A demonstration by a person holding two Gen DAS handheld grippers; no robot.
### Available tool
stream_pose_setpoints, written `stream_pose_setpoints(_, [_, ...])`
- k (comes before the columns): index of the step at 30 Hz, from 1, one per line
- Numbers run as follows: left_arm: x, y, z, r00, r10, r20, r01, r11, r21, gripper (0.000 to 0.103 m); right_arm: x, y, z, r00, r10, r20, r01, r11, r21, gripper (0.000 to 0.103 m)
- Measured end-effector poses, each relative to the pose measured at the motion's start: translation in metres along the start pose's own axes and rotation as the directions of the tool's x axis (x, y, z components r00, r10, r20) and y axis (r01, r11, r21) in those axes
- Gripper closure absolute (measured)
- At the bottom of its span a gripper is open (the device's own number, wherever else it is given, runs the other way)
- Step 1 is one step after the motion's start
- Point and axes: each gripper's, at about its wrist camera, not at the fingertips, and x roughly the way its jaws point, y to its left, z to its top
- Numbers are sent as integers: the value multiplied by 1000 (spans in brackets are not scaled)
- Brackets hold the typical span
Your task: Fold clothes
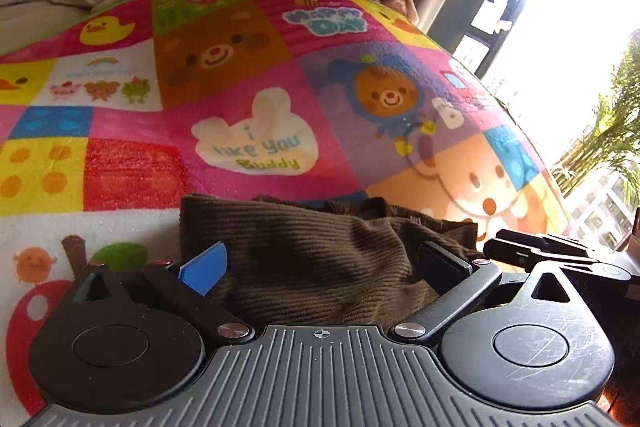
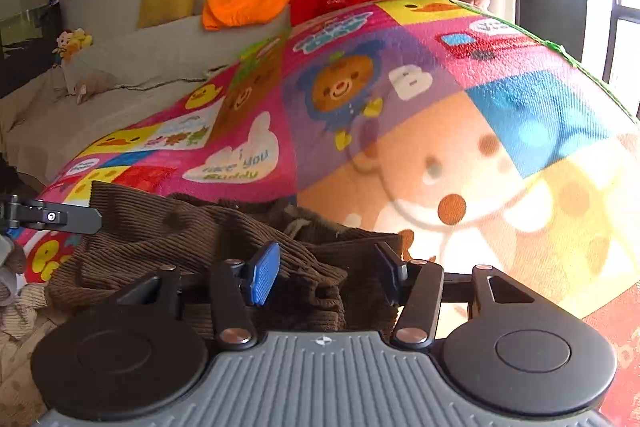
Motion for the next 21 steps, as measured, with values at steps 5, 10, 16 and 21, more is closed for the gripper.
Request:
stream_pose_setpoints(5, [8, 22, 15, 992, 123, -33, -123, 992, -14, 0, 29, -3, -15, 994, 1, -108, -1, 1000, 3, 57])
stream_pose_setpoints(10, [3, 52, 23, 993, 56, -99, -68, 990, -122, 0, 24, -12, -2, 997, 0, -72, 0, 1000, -2, 56])
stream_pose_setpoints(16, [38, 51, 18, 983, -21, -182, -9, 986, -166, 0, 41, -15, 41, 1000, -7, -23, 6, 999, -34, 56])
stream_pose_setpoints(21, [52, 39, 16, 987, -6, -163, -13, 994, -112, 0, 100, -17, 54, 996, 16, -86, -19, 999, -36, 56])
